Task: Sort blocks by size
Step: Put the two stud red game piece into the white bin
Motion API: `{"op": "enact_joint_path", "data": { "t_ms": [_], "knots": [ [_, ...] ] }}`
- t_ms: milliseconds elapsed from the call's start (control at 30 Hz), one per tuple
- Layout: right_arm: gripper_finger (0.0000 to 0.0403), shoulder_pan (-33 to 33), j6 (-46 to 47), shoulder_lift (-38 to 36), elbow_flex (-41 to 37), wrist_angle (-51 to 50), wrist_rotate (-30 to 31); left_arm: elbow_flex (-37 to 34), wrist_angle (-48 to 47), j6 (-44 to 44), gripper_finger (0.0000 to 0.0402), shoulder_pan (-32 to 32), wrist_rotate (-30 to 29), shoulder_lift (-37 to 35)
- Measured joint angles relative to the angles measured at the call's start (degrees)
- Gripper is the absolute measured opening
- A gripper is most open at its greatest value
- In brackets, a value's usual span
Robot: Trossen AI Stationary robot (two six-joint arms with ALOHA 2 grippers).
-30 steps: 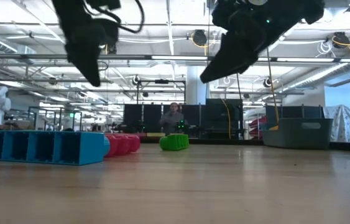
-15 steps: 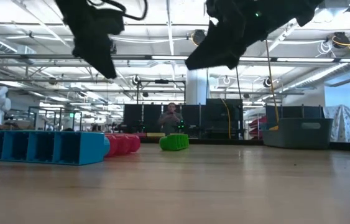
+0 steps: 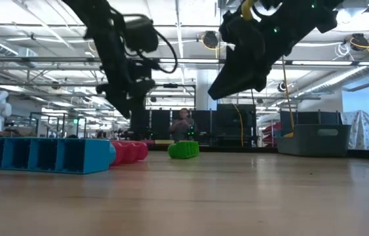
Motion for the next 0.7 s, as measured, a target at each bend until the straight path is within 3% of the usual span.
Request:
{"op": "enact_joint_path", "data": {
  "t_ms": [200, 467, 700],
  "knots": [
    [0.0105, 0.0, 0.0, 2.0, 0.0, -0.1, 0.3, 0.0, 5.5, -0.4, 0.0240, 4.5, 0.1, 4.7],
    [0.0105, -0.2, -0.1, 5.2, 0.0, -0.3, 1.4, 0.0, 5.8, -1.6, 0.0240, 8.8, 0.4, 9.8],
    [0.0105, -0.2, -0.2, 6.2, 0.0, 0.1, 1.4, 0.2, 9.5, -0.9, 0.0240, 9.5, 5.5, 12.2]
  ]
}}
